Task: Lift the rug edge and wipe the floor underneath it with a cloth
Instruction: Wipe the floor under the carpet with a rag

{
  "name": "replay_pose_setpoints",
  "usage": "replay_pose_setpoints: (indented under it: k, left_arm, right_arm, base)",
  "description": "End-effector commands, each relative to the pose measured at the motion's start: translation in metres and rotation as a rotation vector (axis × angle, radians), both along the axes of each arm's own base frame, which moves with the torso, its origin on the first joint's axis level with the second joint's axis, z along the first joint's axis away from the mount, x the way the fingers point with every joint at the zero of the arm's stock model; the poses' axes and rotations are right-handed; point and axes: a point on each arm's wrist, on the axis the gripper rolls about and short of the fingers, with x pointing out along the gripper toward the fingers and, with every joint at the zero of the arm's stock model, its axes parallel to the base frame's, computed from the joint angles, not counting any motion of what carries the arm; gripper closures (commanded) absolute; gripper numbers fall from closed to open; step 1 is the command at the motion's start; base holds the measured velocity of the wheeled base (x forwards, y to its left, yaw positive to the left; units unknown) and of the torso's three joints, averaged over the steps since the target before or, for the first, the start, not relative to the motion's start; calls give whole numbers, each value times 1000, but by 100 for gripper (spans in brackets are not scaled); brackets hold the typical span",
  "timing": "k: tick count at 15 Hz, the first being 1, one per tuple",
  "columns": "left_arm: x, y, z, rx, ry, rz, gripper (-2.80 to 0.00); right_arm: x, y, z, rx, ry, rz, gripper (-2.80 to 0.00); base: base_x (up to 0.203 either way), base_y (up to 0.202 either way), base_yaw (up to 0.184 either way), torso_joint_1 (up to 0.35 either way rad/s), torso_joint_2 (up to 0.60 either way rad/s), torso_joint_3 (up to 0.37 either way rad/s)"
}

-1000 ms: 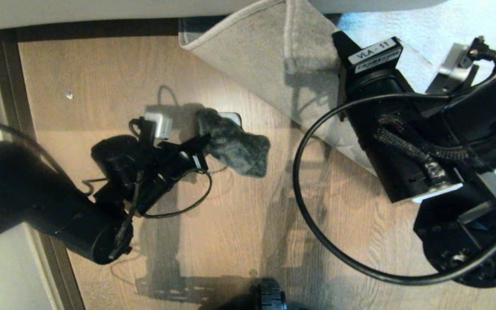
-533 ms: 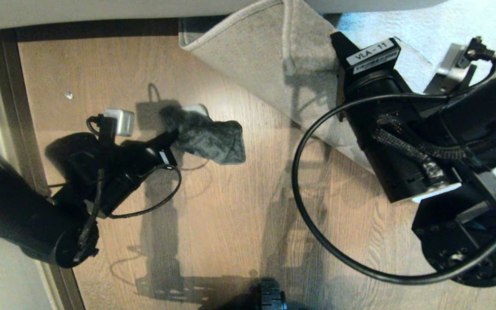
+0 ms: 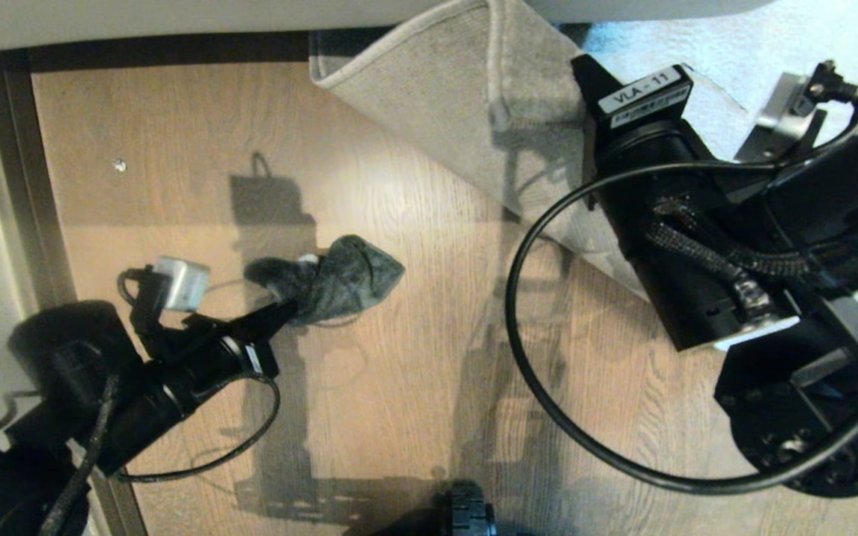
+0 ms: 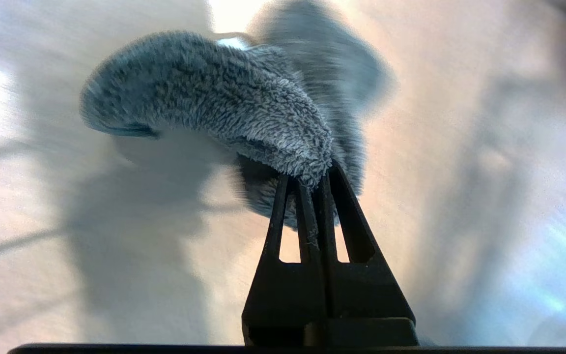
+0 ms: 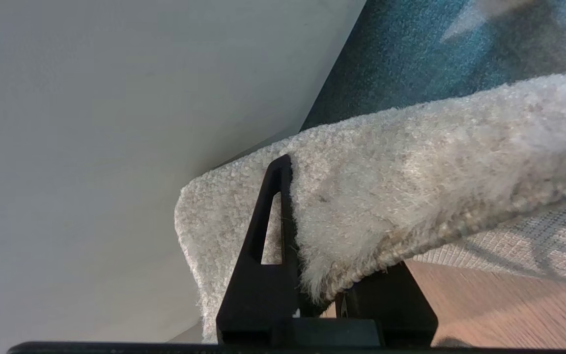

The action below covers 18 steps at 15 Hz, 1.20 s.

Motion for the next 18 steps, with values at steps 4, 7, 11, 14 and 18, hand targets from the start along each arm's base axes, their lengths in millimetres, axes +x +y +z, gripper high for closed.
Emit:
replay_pose_setpoints:
  k: [4, 7, 11, 14, 18]
  left_arm:
    - [-47, -68, -8, 22, 34, -331, 0]
    - [-52, -109, -9, 12, 11, -462, 0]
    - [-19, -142, -1, -41, -71, -464, 0]
    - [5, -157, -1, -66, -112, -447, 0]
    - [43, -145, 9, -90, -175, -344, 0]
  right_arm:
    - [-3, -3, 4, 36, -31, -1, 0]
    - [-3, -3, 3, 33, -29, -3, 0]
    - [-4, -2, 3, 34, -27, 3, 0]
    - [-4, -2, 3, 34, -27, 3, 0]
    - [-4, -3, 2, 32, -25, 4, 0]
  base:
    - [0, 0, 0, 0, 0, 0]
    - [0, 0, 0, 0, 0, 0]
    - [0, 0, 0, 0, 0, 0]
    - [0, 0, 0, 0, 0, 0]
    - [0, 0, 0, 0, 0, 0]
